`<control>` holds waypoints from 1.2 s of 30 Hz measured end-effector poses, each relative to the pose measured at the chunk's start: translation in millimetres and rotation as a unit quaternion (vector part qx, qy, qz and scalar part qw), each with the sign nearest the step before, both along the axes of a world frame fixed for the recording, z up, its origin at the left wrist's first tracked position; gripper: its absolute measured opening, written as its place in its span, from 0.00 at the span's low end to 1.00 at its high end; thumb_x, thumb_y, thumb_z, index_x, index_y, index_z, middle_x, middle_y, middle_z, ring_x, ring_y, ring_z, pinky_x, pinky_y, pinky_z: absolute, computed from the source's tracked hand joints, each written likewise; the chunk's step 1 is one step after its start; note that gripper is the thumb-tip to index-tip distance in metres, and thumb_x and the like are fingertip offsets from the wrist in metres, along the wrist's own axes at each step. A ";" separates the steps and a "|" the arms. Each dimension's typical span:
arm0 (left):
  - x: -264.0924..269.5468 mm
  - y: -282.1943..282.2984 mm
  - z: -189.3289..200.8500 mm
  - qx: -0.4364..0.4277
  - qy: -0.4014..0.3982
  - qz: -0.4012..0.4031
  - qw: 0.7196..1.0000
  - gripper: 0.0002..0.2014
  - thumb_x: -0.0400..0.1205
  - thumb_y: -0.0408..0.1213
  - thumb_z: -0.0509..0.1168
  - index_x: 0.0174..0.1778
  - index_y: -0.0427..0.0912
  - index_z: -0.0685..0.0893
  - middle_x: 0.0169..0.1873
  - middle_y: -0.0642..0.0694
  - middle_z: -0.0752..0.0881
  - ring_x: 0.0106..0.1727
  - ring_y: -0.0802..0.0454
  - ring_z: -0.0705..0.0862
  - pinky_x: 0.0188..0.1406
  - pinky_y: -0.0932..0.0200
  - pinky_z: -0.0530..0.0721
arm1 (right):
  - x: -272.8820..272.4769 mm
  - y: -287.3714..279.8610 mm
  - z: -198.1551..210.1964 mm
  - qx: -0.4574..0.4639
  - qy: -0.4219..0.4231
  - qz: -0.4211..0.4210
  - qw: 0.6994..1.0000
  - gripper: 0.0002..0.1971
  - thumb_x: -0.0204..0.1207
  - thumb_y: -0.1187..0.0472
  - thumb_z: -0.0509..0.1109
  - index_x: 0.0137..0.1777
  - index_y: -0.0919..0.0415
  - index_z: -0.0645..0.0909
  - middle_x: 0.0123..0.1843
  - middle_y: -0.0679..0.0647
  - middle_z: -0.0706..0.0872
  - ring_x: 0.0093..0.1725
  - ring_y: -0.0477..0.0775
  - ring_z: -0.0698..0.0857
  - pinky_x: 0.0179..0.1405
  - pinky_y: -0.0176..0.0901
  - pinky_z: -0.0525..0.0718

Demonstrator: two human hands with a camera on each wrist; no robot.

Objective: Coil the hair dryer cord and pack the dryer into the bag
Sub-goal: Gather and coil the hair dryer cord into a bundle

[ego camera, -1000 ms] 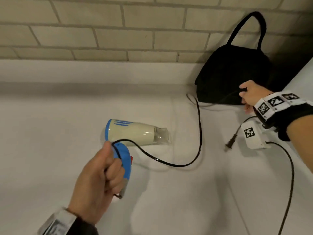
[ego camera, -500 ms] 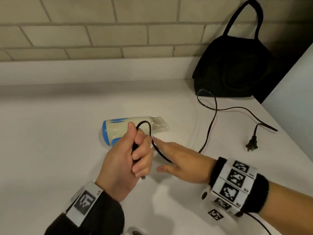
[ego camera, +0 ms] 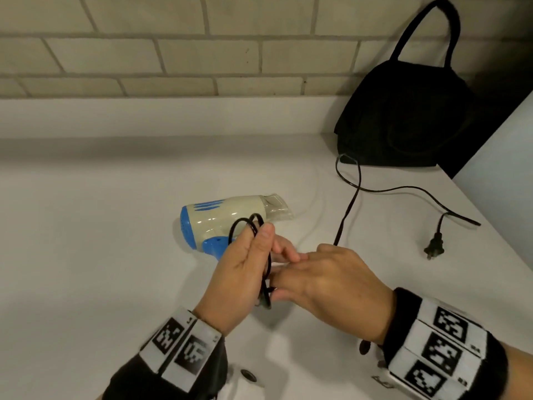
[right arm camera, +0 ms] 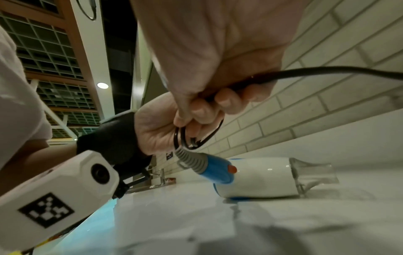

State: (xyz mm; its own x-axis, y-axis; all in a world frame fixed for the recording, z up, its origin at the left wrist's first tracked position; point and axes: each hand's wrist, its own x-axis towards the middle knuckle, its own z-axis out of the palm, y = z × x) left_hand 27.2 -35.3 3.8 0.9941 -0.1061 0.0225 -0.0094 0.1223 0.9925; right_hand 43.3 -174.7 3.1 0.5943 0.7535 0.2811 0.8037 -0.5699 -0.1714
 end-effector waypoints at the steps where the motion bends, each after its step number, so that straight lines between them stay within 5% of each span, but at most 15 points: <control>1: -0.1 0.8 -0.1 0.026 -0.008 0.002 1.000 0.17 0.74 0.50 0.51 0.29 0.41 0.73 0.29 0.44 0.85 0.40 0.48 0.88 0.40 0.67 0.84 | 0.3 -1.4 2.1 0.018 0.013 -0.010 1.000 0.21 0.78 0.41 0.50 0.34 0.43 0.82 0.27 0.38 0.85 0.25 0.44 0.81 0.27 0.32 0.67; 7: -6.3 1.6 -1.9 0.143 -0.014 -0.017 0.989 0.20 0.74 0.55 0.50 0.26 0.43 0.72 0.13 0.46 0.78 0.16 0.51 0.78 0.17 0.62 0.78 | 5.4 -7.1 17.0 0.059 0.014 -0.021 0.998 0.18 0.72 0.39 0.58 0.30 0.46 0.81 0.26 0.39 0.84 0.26 0.42 0.77 0.32 0.29 0.63; 13: -6.7 -0.2 -2.1 0.180 -0.025 -0.023 0.983 0.28 0.72 0.62 0.44 0.10 0.50 0.67 0.06 0.53 0.72 0.19 0.56 0.76 0.21 0.76 0.71 | 14.1 -7.5 26.4 0.114 -0.015 -0.001 0.993 0.14 0.68 0.43 0.65 0.30 0.52 0.81 0.25 0.43 0.83 0.33 0.46 0.75 0.32 0.31 0.65; 17: -8.3 4.0 -6.4 0.100 0.029 -0.088 0.991 0.32 0.76 0.61 0.41 0.09 0.48 0.62 0.04 0.53 0.64 0.11 0.56 0.66 0.20 0.70 0.71 | 20.1 -12.0 33.0 0.120 0.122 -0.007 0.985 0.21 0.66 0.31 0.57 0.52 0.42 0.72 0.38 0.34 0.77 0.36 0.35 0.76 0.35 0.34 0.77; 19: -8.3 6.4 -5.3 0.032 0.073 -0.101 0.992 0.31 0.72 0.64 0.43 0.09 0.46 0.62 0.03 0.54 0.63 0.09 0.56 0.62 0.16 0.68 0.68 | 21.3 -10.6 30.6 0.054 0.166 0.024 0.984 0.28 0.63 0.31 0.61 0.62 0.37 0.64 0.50 0.32 0.71 0.47 0.30 0.75 0.42 0.31 0.78; 21: -6.4 9.0 -4.8 -0.041 0.106 -0.106 0.988 0.33 0.71 0.68 0.45 0.08 0.46 0.64 0.03 0.54 0.63 0.07 0.57 0.59 0.12 0.68 0.64 | 22.3 -4.6 21.9 0.027 0.213 0.041 0.976 0.29 0.66 0.37 0.67 0.65 0.41 0.65 0.59 0.38 0.76 0.51 0.31 0.76 0.48 0.32 0.77; 24: -3.4 11.7 -6.9 -0.105 0.141 -0.118 0.977 0.31 0.68 0.66 0.49 0.09 0.46 0.67 0.03 0.54 0.63 0.05 0.60 0.58 0.11 0.72 0.59 | 26.9 5.8 8.1 0.123 0.323 0.031 0.938 0.09 0.71 0.48 0.67 0.44 0.52 0.75 0.36 0.50 0.86 0.34 0.42 0.80 0.39 0.37 0.79; 27: -2.8 13.7 -12.6 -0.144 0.154 -0.134 0.968 0.29 0.62 0.71 0.58 0.13 0.47 0.70 0.07 0.55 0.67 0.09 0.59 0.65 0.12 0.69 0.68 | 31.4 12.1 -3.8 0.223 0.349 0.007 0.910 0.09 0.72 0.53 0.61 0.31 0.46 0.72 0.20 0.43 0.78 0.21 0.38 0.78 0.28 0.24 0.73; 32: -4.0 11.3 -15.3 -0.145 0.149 -0.101 0.973 0.23 0.73 0.60 0.50 0.20 0.48 0.74 0.11 0.56 0.66 0.15 0.58 0.71 0.25 0.65 0.79 | 32.7 20.2 -16.3 0.301 0.335 -0.024 0.892 0.13 0.76 0.57 0.56 0.30 0.44 0.69 0.17 0.45 0.73 0.16 0.38 0.74 0.25 0.22 0.71; 36: -1.8 11.4 -4.2 -0.179 0.162 -0.070 0.968 0.18 0.73 0.53 0.51 0.24 0.44 0.67 0.11 0.56 0.64 0.11 0.62 0.60 0.12 0.69 0.64 | 31.7 24.3 -14.7 0.339 0.396 -0.026 0.853 0.13 0.78 0.54 0.51 0.34 0.52 0.70 0.23 0.48 0.74 0.20 0.39 0.74 0.24 0.23 0.70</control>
